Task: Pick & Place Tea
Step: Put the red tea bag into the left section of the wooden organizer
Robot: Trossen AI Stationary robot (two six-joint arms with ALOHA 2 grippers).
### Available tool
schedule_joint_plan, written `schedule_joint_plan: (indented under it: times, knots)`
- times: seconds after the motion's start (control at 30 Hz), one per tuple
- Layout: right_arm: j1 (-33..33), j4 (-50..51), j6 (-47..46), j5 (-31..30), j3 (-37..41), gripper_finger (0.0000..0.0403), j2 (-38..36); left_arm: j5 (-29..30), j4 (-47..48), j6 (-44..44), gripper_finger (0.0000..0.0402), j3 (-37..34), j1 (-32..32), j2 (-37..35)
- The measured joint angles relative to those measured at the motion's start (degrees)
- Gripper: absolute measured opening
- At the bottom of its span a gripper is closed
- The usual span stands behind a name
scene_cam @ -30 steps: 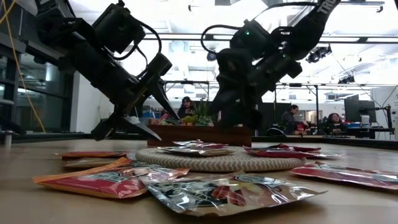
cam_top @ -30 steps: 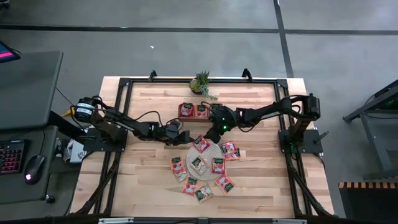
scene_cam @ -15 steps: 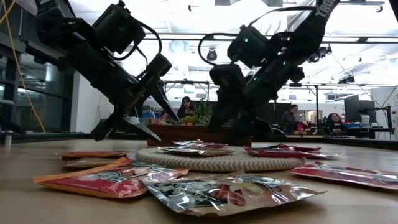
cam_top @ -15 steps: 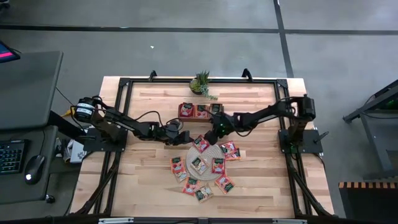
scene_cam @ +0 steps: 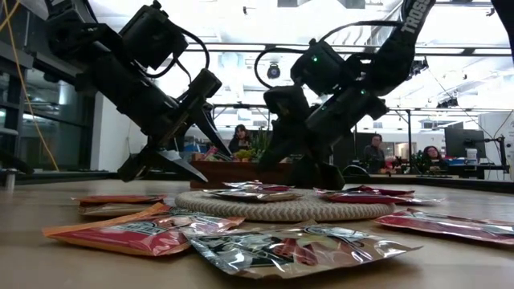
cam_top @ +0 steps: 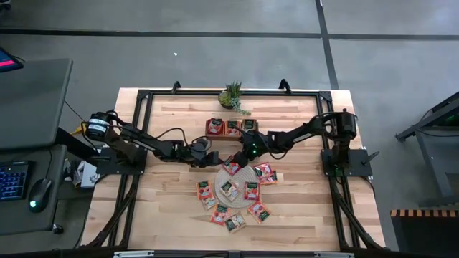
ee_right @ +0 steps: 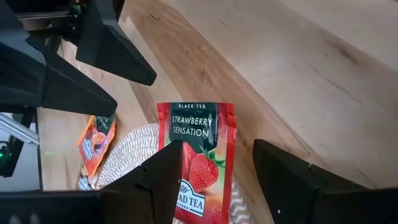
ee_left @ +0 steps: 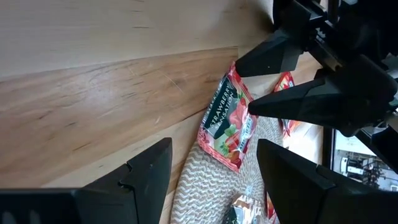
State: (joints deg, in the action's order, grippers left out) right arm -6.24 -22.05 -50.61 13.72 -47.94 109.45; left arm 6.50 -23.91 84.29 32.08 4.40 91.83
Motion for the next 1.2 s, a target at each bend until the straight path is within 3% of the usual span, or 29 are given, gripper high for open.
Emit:
schedule_joint_plan:
  times: [0.43,1.2]
  knots:
    - [0.31,-2.66,-0.39,0.28,-1.72,0.0193,0.18,-0.04,-0.07,-0.02,0.0233,0.0,0.11,0.0]
    - [0.31,4.05,2.88,-1.48,-3.43,0.0193,0.18,-2.43,-0.27,-0.02,0.0233,0.0,0.11,0.0]
